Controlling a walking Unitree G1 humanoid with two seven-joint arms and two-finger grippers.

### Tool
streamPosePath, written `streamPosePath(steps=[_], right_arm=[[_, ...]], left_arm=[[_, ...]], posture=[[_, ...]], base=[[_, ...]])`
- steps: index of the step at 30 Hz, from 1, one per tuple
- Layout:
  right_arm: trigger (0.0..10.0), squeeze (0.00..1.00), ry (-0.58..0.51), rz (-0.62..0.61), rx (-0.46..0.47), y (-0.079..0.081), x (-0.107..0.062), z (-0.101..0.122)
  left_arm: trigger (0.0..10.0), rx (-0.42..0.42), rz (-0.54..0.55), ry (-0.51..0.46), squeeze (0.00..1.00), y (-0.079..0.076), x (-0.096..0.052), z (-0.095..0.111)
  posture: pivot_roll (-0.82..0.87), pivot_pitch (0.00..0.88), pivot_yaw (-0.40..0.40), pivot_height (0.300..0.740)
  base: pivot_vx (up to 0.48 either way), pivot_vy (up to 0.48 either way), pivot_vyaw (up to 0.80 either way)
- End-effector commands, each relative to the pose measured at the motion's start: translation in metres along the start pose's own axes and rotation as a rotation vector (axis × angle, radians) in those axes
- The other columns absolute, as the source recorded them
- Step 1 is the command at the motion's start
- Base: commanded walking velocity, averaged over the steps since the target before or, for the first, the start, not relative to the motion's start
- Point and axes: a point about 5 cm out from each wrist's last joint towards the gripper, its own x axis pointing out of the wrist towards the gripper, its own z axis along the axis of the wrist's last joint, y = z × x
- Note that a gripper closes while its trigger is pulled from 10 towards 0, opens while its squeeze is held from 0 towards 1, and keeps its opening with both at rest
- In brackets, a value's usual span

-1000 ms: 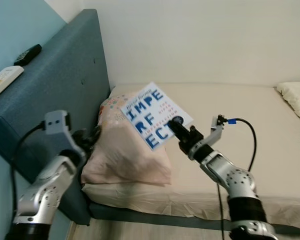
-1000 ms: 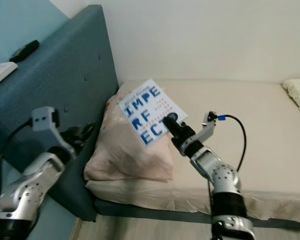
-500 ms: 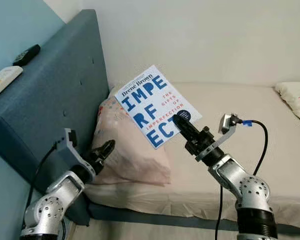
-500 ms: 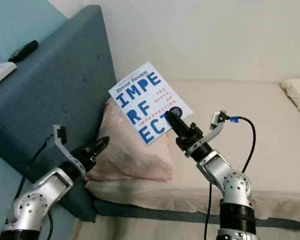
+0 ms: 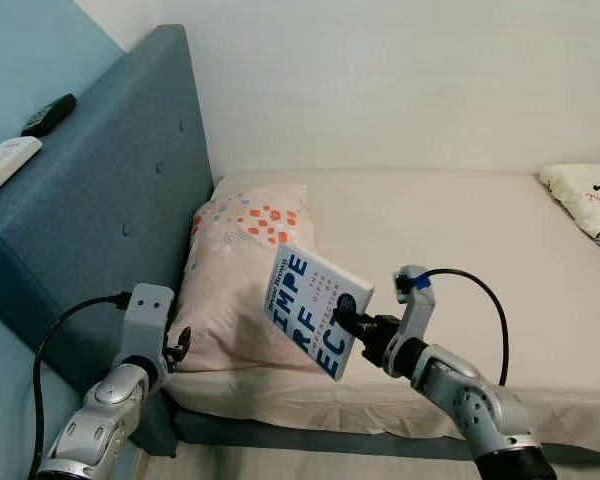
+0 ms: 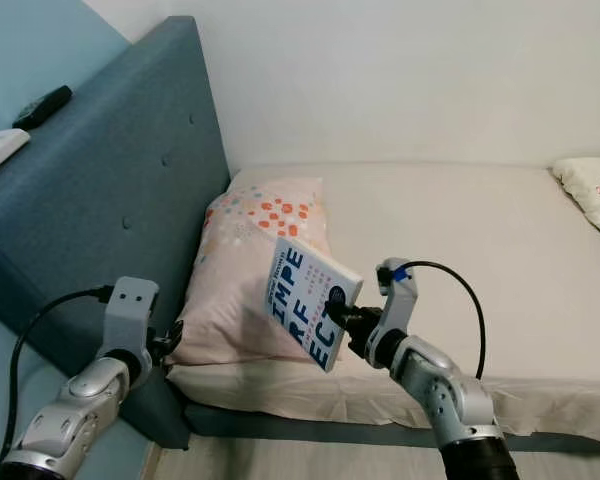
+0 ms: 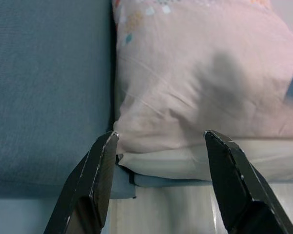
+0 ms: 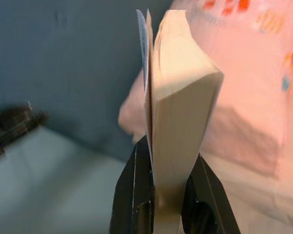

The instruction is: Clean up the room

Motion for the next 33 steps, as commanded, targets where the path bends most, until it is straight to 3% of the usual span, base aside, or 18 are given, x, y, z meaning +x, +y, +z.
streamPosePath(steps=[1, 2, 3, 4, 9, 14, 19, 27, 33], right_arm=[[10.0, 0.0, 0.009, 0.015, -0.058, 0.004, 0.001, -0.006], [10.0, 0.0, 0.021, -0.016, -0.127, 0.003, 0.003, -0.012], [10.0, 0.0, 0.021, -0.016, -0.127, 0.003, 0.003, -0.012], [10.0, 0.0, -0.01, -0.1, -0.291, -0.001, 0.007, -0.016], [10.0, 0.0, -0.074, -0.192, -0.409, -0.005, 0.01, -0.019], [10.0, 0.0, -0.094, -0.227, -0.427, -0.008, 0.01, -0.022], [10.0, 0.0, -0.146, -0.221, -0.386, -0.007, 0.008, -0.021], [10.0, 0.0, -0.205, -0.23, -0.414, -0.008, 0.009, -0.02], [10.0, 0.0, -0.224, -0.23, -0.431, -0.009, 0.01, -0.019]], left_arm=[[10.0, -0.005, -0.013, 0.003, 0.0, -0.005, -0.002, -0.005], [10.0, -0.012, -0.027, 0.002, 0.0, -0.011, -0.002, -0.008], [10.0, -0.012, -0.027, 0.002, 0.0, -0.011, -0.002, -0.008], [10.0, 0.021, -0.012, 0.009, 0.0, -0.016, -0.002, -0.018], [10.0, 0.07, 0.062, 0.001, 0.0, -0.015, 0.001, -0.026], [10.0, 0.074, 0.088, -0.016, 0.0, -0.015, 0.002, -0.026], [10.0, 0.1, 0.036, -0.046, 0.0, -0.024, 0.003, -0.02], [10.0, 0.047, 0.002, -0.085, 0.0, -0.032, 0.007, -0.015], [10.0, 0.081, -0.018, -0.104, 0.0, -0.034, 0.008, -0.013]], posture=[[-0.04, 0.091, -0.002, 0.74], [-0.04, 0.094, -0.001, 0.74], [-0.04, 0.094, -0.001, 0.74], [-0.04, 0.095, -0.001, 0.74], [-0.05, 0.096, -0.001, 0.74], [-0.04, 0.093, -0.005, 0.74], [-0.04, 0.095, -0.002, 0.74], [-0.05, 0.095, 0.0, 0.74], [-0.05, 0.096, -0.001, 0.74]], base=[[0.0, 0.0, 0.0], [0.0, 0.0, 0.0], [0.0, 0.0, 0.0], [0.0, 0.0, 0.0], [0.0, 0.0, 0.0], [0.0, 0.0, 0.0], [0.0, 0.0, 0.0], [0.0, 0.0, 0.0], [0.0, 0.0, 0.0]])
